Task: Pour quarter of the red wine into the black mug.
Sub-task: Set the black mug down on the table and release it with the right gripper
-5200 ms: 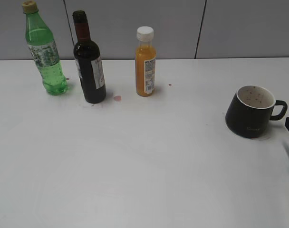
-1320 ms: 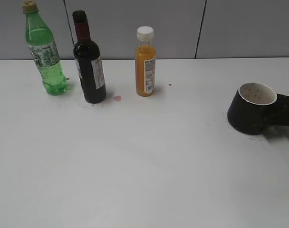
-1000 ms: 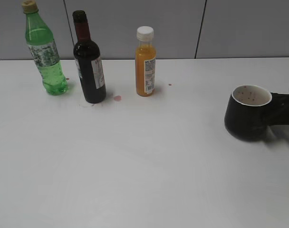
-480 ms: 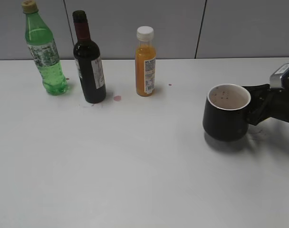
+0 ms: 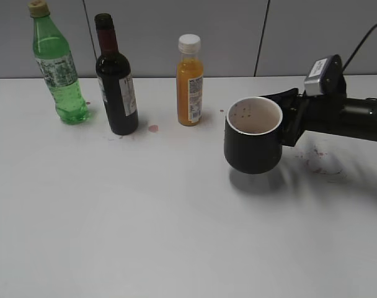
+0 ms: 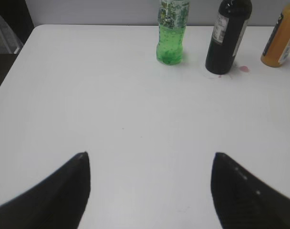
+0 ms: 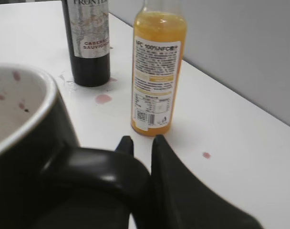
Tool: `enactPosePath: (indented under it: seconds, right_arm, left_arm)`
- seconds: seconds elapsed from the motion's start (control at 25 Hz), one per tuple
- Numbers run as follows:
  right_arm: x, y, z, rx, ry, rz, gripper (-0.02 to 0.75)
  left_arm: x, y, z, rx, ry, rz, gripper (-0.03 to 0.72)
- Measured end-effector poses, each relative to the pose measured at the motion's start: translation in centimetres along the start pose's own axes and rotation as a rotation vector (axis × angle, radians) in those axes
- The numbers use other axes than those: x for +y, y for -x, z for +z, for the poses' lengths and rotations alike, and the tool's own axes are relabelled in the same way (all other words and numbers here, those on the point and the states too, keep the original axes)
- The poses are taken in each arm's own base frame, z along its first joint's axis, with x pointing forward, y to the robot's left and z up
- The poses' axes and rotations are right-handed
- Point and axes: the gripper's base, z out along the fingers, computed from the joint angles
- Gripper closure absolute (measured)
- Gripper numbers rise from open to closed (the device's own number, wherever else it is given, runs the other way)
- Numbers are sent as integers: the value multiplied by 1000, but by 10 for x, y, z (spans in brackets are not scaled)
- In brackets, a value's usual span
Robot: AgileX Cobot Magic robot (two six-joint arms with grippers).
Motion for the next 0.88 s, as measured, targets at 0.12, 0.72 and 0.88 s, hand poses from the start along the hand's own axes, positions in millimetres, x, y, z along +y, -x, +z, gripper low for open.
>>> enactPosePath:
  seconds: [0.12,0.72,0.88]
  right_arm:
    - [5,1,21,1,75,-16,655]
    - [43,1,99,-30,252,11,657]
    - [50,-4,112,-31,280,12,657]
  left_arm:
    - [0,0,0,0,0,0,99]
    - [0,0,0,0,0,0,99]
    - [0,0,0,0,0,0,99]
